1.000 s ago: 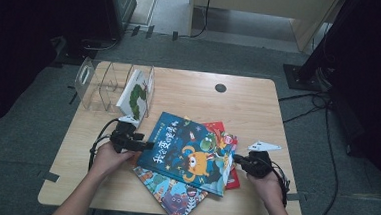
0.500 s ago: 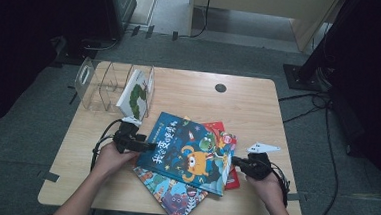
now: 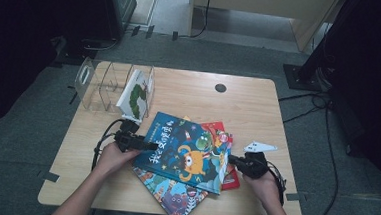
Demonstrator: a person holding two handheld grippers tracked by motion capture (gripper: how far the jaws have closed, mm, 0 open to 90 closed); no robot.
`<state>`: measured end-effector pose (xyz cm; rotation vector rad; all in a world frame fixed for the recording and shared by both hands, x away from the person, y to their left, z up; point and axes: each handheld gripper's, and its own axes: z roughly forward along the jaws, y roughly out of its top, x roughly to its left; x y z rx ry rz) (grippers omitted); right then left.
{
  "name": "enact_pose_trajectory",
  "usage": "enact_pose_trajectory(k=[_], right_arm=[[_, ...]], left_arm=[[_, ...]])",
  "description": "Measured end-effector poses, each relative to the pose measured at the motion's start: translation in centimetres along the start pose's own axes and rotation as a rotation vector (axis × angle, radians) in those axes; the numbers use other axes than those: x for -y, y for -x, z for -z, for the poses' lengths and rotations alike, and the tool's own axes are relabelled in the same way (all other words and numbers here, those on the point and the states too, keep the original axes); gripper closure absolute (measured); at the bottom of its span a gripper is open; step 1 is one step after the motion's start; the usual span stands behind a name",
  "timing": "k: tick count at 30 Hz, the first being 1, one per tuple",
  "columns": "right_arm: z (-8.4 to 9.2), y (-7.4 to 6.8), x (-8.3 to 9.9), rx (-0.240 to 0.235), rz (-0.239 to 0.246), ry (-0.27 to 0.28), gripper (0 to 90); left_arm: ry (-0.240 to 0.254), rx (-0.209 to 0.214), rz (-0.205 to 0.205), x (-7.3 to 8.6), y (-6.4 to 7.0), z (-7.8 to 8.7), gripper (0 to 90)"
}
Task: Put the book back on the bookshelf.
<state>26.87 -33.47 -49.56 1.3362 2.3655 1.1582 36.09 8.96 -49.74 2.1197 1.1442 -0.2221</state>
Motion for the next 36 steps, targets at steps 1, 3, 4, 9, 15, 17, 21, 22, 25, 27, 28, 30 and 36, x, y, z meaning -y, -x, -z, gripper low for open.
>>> enact_pose_trajectory(k=[1, 3, 4, 9, 15, 17, 21, 22, 25, 27, 28, 30, 36], right_arm=[[0.0, 0.0, 0.0, -0.002, -0.002, 0.001, 90.0], [0.0, 0.1, 0.0, -0.006, -0.003, 0.002, 90.0], [0.0, 0.1, 0.0, -0.006, -0.002, 0.003, 90.0], [-0.1, 0.3, 0.0, -0.022, -0.013, 0.006, 90.0], [-0.1, 0.4, 0.1, -0.03, -0.025, 0.009, 90.0], [-0.1, 0.4, 0.1, -0.032, -0.025, 0.01, 90.0], [-0.5, 0.1, -0.1, -0.03, -0.008, 0.017, 90.0], [-0.6, 0.0, -0.2, -0.034, -0.008, 0.016, 90.0], [-1.1, -0.5, -0.4, -0.049, 0.005, 0.02, 90.0], [-1.2, -0.6, -0.5, -0.055, 0.007, 0.02, 90.0], [-1.4, -0.8, -0.6, -0.062, 0.016, 0.022, 90.0], [-1.6, -1.0, -0.7, -0.074, 0.028, 0.023, 89.8], [-2.4, -2.1, -1.0, -0.09, 0.11, 0.037, 87.6]], left_arm=[[0.0, 0.0, 0.0, 0.0, 0.0, 0.0, 32.2], [-0.026, -0.026, 0.004, -0.4, 0.5, 0.2, 32.2], [-0.03, -0.032, 0.006, -0.5, 0.7, 0.3, 32.2], [-0.031, -0.047, 0.022, -0.9, 1.4, 1.1, 36.5], [0.005, -0.039, 0.033, -1.9, 2.7, 3.3, 40.7], [0.016, -0.02, 0.039, -2.3, 3.1, 4.4, 41.7], [0.034, 0.063, 0.073, -3.5, 3.5, 6.7, 46.6], [0.036, 0.07, 0.072, -3.8, 3.7, 7.2, 48.6], [-0.017, 0.053, 0.046, -4.9, 5.1, 8.3, 51.9], [-0.035, 0.067, 0.038, -5.2, 5.5, 8.4, 52.3], [-0.054, 0.098, 0.023, -5.6, 5.9, 8.6, 53.1], [-0.033, 0.131, 0.018, -6.4, 6.3, 9.6, 56.9], [-0.047, 0.123, 0.043, -8.2, 6.4, 10.9, 66.3]])
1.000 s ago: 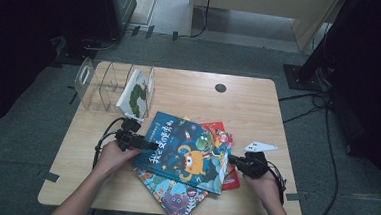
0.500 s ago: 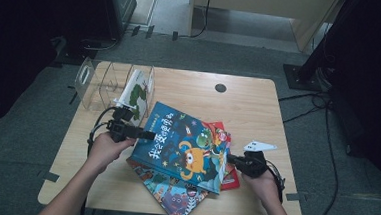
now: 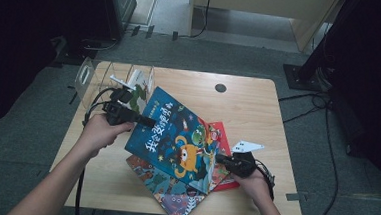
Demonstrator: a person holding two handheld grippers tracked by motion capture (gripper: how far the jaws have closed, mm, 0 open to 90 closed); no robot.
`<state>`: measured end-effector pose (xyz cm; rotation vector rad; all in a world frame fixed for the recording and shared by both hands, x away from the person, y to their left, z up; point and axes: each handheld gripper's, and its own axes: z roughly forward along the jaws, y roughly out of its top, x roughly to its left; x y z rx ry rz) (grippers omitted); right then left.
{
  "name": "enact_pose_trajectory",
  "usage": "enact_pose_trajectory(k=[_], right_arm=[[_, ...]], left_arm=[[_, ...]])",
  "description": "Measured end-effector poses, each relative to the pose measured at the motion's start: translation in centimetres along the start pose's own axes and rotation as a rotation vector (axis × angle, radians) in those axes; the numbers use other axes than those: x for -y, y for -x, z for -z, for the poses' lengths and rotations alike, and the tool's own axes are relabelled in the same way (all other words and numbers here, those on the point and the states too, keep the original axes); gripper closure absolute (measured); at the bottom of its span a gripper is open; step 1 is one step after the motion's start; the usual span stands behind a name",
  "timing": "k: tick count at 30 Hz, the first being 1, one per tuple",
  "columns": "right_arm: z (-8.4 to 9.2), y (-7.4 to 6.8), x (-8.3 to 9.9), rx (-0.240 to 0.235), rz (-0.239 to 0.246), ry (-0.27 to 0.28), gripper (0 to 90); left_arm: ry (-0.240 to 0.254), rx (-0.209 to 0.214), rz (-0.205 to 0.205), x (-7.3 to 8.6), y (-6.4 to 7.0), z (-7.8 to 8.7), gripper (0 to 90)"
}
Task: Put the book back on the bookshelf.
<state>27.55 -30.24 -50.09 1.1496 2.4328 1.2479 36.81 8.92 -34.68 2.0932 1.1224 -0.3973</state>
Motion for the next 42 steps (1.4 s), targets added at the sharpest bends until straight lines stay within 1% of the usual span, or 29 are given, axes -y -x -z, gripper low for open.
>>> enact_pose_trajectory(k=[1, 2, 3, 4, 6, 8, 9, 10, 12, 14, 15, 17, 18, 20, 22, 24, 26, 30, 31, 33, 34, 35, 36, 37, 38, 39, 40, 41, 42], right_arm=[[0.0, 0.0, 0.0, 0.0, 0.0, 0.0, 87.6], [-0.2, -0.2, -0.1, 0.002, 0.016, 0.002, 88.0], [-0.3, -0.3, -0.2, 0.003, 0.023, 0.001, 88.3], [-0.4, -0.3, -0.2, 0.002, 0.026, 0.002, 88.5], [-0.5, -0.4, -0.3, 0.007, 0.036, 0.001, 89.0], [-0.6, -0.5, -0.4, 0.009, 0.044, 0.003, 89.0], [-0.7, -0.6, -0.5, 0.016, 0.053, 0.003, 88.9], [-0.7, -0.6, -0.5, 0.016, 0.053, 0.003, 88.9], [-0.9, -0.7, -0.6, 0.02, 0.069, 0.002, 88.7], [-1.0, -0.9, -0.6, 0.029, 0.099, 0.0, 88.1], [-1.0, -1.0, -0.7, 0.036, 0.11, 0.0, 86.6], [-1.1, -1.0, -0.7, 0.041, 0.12, 0.0, 85.4], [-1.2, -1.2, -0.8, 0.041, 0.135, -0.001, 81.3], [-1.3, -1.4, -0.8, 0.029, 0.163, 0.003, 75.8], [-1.4, -1.6, -0.8, 0.022, 0.192, 0.003, 73.6], [-1.4, -1.7, -0.8, 0.018, 0.19, 0.001, 71.5], [-1.4, -1.7, -0.8, 0.016, 0.189, 0.0, 70.9], [-1.4, -1.6, -0.9, 0.019, 0.195, 0.0, 68.8], [-1.5, -1.6, -0.9, 0.02, 0.195, 0.001, 68.6], [-1.5, -1.6, -1.0, 0.022, 0.194, -0.003, 67.4], [-1.5, -1.6, -1.0, 0.021, 0.193, -0.004, 67.4], [-1.5, -1.6, -1.0, 0.023, 0.197, -0.002, 65.4], [-1.5, -1.6, -1.0, 0.023, 0.197, -0.002, 65.4], [-1.5, -1.5, -1.0, 0.03, 0.188, -0.001, 59.6], [-1.5, -1.5, -1.0, 0.03, 0.188, -0.001, 59.6], [-1.6, -1.5, -1.0, 0.037, 0.169, -0.001, 55.1], [-1.6, -1.5, -1.0, 0.036, 0.168, -0.001, 54.8], [-1.6, -1.5, -1.0, 0.035, 0.17, -0.002, 53.3], [-1.6, -1.5, -1.0, 0.035, 0.17, -0.002, 53.3]], left_arm=[[0.0, 0.0, 0.0, 0.0, 0.0, 0.0, 67.2], [-0.01, -0.004, 0.002, -0.2, 0.1, 0.1, 67.5], [-0.021, -0.005, 0.002, -0.7, 0.3, 0.3, 67.9], [-0.021, -0.005, 0.002, -0.7, 0.3, 0.3, 68.4], [-0.03, 0.003, 0.011, -1.1, 0.4, 0.5, 69.7], [-0.045, -0.002, 0.018, -1.4, 0.7, 0.5, 69.7], [-0.056, 0.003, 0.027, -1.7, 0.9, 0.4, 70.4], [-0.056, 0.003, 0.027, -1.7, 0.9, 0.4, 71.1], [-0.065, 0.025, 0.033, -2.3, 1.3, 0.4, 72.8], [-0.072, 0.031, 0.034, -2.5, 1.4, 0.5, 74.5], [-0.091, 0.02, 0.027, -3.0, 1.9, 0.6, 74.8], [-0.097, 0.018, 0.024, -3.3, 2.1, 0.7, 75.9], [-0.104, 0.013, 0.022, -3.5, 2.4, 0.8, 76.4], [-0.126, -0.005, 0.01, -4.2, 3.0, 1.3, 77.4], [-0.144, -0.017, 0.007, -4.7, 3.4, 1.7, 78.5], [-0.168, -0.032, 0.0, -5.2, 3.8, 2.2, 80.0], [-0.175, -0.04, 0.001, -5.5, 4.1, 2.5, 81.5], [-0.22, -0.082, -0.029, -6.5, 5.5, 3.6, 83.8], [-0.24, -0.099, -0.059, -6.8, 6.1, 3.9, 84.0], [-0.257, -0.126, -0.09, -7.0, 6.9, 4.2, 84.0], [-0.268, -0.142, -0.101, -7.1, 7.3, 4.3, 84.0], [-0.277, -0.161, -0.109, -7.3, 7.8, 4.7, 84.0], [-0.277, -0.161, -0.109, -7.3, 7.8, 4.7, 84.0], [-0.273, -0.165, -0.113, -7.4, 7.9, 4.9, 84.0], [-0.274, -0.167, -0.113, -7.5, 7.9, 5.1, 84.0], [-0.264, -0.155, -0.106, -7.5, 7.8, 5.6, 84.0], [-0.257, -0.143, -0.103, -7.4, 7.7, 6.0, 84.0], [-0.257, -0.143, -0.103, -7.4, 7.7, 6.0, 84.0], [-0.242, -0.13, -0.094, -7.4, 7.5, 6.4, 84.0]])
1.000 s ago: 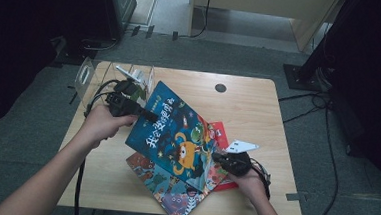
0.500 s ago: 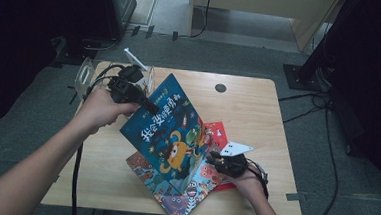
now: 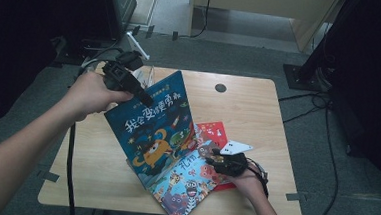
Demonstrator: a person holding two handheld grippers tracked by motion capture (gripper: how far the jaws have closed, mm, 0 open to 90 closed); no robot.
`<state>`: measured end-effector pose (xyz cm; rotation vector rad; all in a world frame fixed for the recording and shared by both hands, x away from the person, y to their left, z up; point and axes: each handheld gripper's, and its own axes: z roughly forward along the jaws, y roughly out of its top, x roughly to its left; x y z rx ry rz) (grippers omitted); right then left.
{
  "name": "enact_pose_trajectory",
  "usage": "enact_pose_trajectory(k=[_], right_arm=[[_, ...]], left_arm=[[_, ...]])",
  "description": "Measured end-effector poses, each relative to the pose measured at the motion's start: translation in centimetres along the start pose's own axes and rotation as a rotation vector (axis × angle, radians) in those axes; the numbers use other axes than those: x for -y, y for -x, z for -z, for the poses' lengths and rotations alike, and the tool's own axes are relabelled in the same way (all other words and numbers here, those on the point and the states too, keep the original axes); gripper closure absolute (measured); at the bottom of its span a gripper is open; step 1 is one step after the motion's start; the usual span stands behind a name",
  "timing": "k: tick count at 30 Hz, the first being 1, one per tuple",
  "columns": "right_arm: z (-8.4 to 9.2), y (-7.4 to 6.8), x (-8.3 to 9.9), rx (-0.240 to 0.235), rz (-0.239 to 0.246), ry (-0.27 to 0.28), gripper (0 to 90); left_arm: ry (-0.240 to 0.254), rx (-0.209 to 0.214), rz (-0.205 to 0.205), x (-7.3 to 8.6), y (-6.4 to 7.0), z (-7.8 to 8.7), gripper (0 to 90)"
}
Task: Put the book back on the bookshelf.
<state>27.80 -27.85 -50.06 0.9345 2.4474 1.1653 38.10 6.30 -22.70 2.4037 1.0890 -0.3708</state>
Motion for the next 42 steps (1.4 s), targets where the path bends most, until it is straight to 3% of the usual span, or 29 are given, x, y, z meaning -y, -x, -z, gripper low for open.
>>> enact_pose_trajectory(k=[4, 12, 22, 23, 28, 33, 42], right_arm=[[-0.1, 0.0, -0.1, 0.001, 0.001, -0.001, 50.4], [-0.4, 0.2, -0.3, 0.01, -0.011, -0.001, 48.7], [-1.0, 0.3, -0.8, 0.018, -0.04, 0.004, 45.8], [-1.3, 0.3, -1.0, 0.026, -0.038, 0.009, 41.9], [-1.6, 0.3, -1.1, 0.036, -0.006, 0.008, 39.4], [-1.8, 0.4, -1.3, 0.033, -0.006, 0.002, 39.2], [-1.8, 0.4, -1.3, 0.027, -0.007, 0.006, 39.1]], left_arm=[[0.038, 0.023, 0.028, 0.7, -0.5, 1.3, 84.0], [0.044, -0.006, 0.064, 3.0, -1.4, 3.3, 84.0], [0.087, -0.04, 0.125, 7.5, -3.4, 6.0, 83.9], [0.113, -0.047, 0.131, 8.4, -3.7, 6.6, 84.0], [0.145, -0.05, 0.16, 10.3, -4.4, 7.5, 84.0], [0.126, -0.055, 0.195, 12.6, -5.1, 8.7, 84.1], [0.169, -0.085, 0.254, 16.2, -6.5, 9.9, 84.0]])
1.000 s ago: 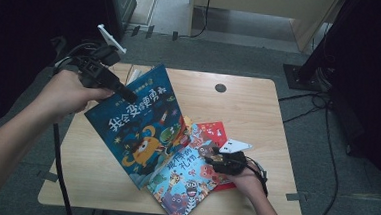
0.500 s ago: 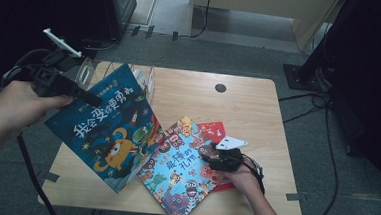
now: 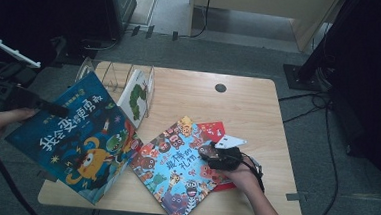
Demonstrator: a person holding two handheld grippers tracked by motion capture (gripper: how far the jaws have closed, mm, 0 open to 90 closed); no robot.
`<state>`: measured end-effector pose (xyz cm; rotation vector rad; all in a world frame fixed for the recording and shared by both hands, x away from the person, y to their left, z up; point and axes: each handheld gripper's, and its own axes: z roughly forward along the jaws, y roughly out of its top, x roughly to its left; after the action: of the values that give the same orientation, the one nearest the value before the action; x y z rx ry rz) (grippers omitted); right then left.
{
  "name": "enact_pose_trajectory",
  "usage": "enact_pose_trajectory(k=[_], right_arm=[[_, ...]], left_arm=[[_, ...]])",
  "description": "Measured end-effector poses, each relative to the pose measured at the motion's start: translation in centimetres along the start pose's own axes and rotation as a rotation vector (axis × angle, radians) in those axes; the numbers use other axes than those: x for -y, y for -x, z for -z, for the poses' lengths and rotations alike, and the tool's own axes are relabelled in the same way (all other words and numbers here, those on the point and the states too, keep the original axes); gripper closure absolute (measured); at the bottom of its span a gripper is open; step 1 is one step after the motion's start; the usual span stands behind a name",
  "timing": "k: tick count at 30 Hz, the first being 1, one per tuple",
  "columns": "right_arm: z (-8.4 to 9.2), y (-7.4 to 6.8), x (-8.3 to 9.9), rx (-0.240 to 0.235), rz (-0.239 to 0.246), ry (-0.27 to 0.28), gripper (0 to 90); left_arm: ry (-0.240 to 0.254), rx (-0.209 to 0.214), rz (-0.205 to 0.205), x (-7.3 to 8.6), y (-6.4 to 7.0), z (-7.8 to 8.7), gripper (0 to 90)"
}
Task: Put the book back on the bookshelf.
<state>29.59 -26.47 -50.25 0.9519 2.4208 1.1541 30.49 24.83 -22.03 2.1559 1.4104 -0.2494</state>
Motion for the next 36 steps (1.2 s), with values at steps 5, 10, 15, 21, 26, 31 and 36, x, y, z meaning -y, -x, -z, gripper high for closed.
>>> enact_pose_trajectory(k=[5, 10, 15, 21, 26, 31, 36], right_arm=[[0.0, 0.0, 0.0, 0.0, 0.003, 0.002, 39.2], [0.0, 0.0, 0.1, -0.002, 0.005, 0.005, 39.1], [0.0, 0.0, 0.1, -0.004, 0.005, 0.006, 39.1], [-0.1, 0.1, 0.1, -0.006, 0.009, 0.01, 39.3], [-0.1, 0.1, 0.1, -0.006, 0.009, 0.01, 39.3], [-0.1, 0.1, 0.1, -0.006, 0.009, 0.011, 39.3], [-0.1, 0.1, 0.1, -0.008, 0.01, 0.012, 39.3]], left_arm=[[0.05, -0.001, 0.028, 1.8, -1.3, 1.2, 84.1], [0.074, -0.003, 0.056, 3.6, -2.6, 2.5, 84.1], [0.087, -0.028, 0.097, 4.5, -3.8, 3.4, 84.1], [0.103, -0.069, 0.146, 4.6, -5.8, 3.6, 84.0], [0.112, -0.08, 0.172, 4.0, -6.8, 3.3, 84.0], [0.125, -0.102, 0.197, 2.7, -7.6, 3.0, 84.0], [0.142, -0.13, 0.22, 1.1, -8.1, 3.1, 84.0]])
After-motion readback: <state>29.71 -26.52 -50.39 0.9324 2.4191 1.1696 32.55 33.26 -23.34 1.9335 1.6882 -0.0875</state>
